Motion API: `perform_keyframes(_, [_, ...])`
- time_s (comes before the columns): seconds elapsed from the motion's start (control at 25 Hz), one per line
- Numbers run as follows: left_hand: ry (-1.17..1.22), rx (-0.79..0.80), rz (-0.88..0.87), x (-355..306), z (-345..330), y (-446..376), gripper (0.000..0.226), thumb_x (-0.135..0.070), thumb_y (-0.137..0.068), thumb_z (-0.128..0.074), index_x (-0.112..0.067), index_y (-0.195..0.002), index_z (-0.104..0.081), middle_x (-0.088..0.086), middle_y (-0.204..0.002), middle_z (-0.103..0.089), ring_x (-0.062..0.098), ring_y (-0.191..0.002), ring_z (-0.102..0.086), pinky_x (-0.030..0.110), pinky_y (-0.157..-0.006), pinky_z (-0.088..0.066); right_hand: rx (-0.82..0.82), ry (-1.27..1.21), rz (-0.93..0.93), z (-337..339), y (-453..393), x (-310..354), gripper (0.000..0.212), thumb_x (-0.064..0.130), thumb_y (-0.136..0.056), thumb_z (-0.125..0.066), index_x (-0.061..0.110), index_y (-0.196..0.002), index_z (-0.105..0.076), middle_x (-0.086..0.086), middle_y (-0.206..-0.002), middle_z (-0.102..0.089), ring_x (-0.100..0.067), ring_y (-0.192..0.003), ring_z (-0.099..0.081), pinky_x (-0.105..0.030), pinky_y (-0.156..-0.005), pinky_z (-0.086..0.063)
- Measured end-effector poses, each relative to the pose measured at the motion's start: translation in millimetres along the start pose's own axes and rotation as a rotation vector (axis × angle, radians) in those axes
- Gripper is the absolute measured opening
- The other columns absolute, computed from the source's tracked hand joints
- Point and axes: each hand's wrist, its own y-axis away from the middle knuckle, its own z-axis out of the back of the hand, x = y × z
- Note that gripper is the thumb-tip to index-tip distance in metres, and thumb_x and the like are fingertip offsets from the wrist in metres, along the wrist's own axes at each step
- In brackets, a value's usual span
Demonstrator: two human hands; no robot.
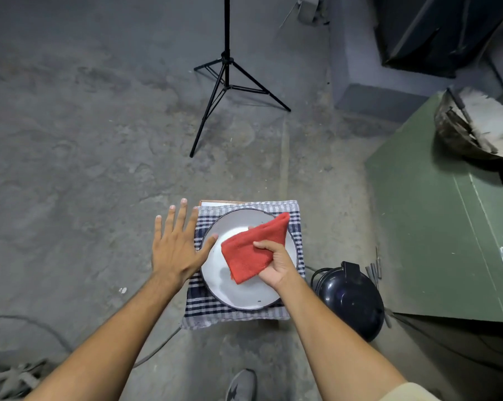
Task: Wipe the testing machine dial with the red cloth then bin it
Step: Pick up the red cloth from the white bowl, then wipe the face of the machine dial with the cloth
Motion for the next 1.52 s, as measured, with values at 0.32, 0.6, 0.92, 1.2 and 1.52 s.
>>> perform_keyframes(0.32, [-0.025,-0.126,-0.093,-60,61,-18,0.095,-0.082,-0.095,-0.016,-0.024,-0.166,-0.041,0.003,-0.182,-0.012,0.026,-0.169,-0.011,0.050,-0.136,0.001,0.331,-0.275,0.267,8,61,45,0.043,0.030,-0.062,-0.100,0.024,-0.100,-0.081,0.005,-0.073,-0.072,-0.009,-0.050,-0.058,-0.025,-0.050,-0.053])
perform_keyframes(0.6, [-0.006,-0.198,-0.243,-153,120,-10,0.089,-0.079,-0.095,-0.020,-0.024,-0.151,-0.062,0.006,-0.180,-0.023,0.027,-0.168,-0.017,0.051,-0.136,-0.004,0.449,-0.328,0.571,16,135,98,0.070,-0.005,-0.077,-0.074,0.022,-0.141,-0.061,-0.020,-0.162,-0.050,-0.042,-0.150,-0.046,-0.061,-0.123,-0.036])
perform_keyframes(0.92, [0.032,-0.299,-0.491,-293,187,17,0.092,-0.080,-0.092,-0.022,-0.021,-0.147,-0.066,0.012,-0.175,-0.034,0.032,-0.165,-0.026,0.053,-0.134,-0.010,0.583,-0.366,0.896,75,274,186,0.100,0.040,-0.091,-0.080,0.014,-0.169,-0.024,-0.018,-0.174,-0.028,-0.033,-0.161,-0.029,-0.058,-0.128,-0.029])
perform_keyframes(1.2, [0.071,-0.358,-0.838,-482,235,102,0.096,-0.082,-0.095,-0.018,-0.021,-0.160,-0.052,0.009,-0.178,-0.028,0.029,-0.168,-0.019,0.051,-0.137,-0.006,0.435,-0.388,1.267,175,459,247,0.113,0.053,-0.085,-0.084,0.014,-0.169,-0.020,-0.019,-0.168,-0.041,-0.033,-0.155,-0.040,-0.059,-0.121,-0.041])
perform_keyframes(1.52, [0.200,-0.335,-1.238,-693,243,323,0.097,-0.083,-0.094,-0.015,-0.026,-0.171,-0.030,0.005,-0.181,-0.016,0.026,-0.169,-0.009,0.048,-0.137,-0.001,0.285,-0.389,1.600,327,695,232,0.114,0.057,-0.084,-0.084,0.014,-0.169,-0.023,-0.018,-0.168,-0.042,-0.031,-0.156,-0.040,-0.058,-0.126,-0.029])
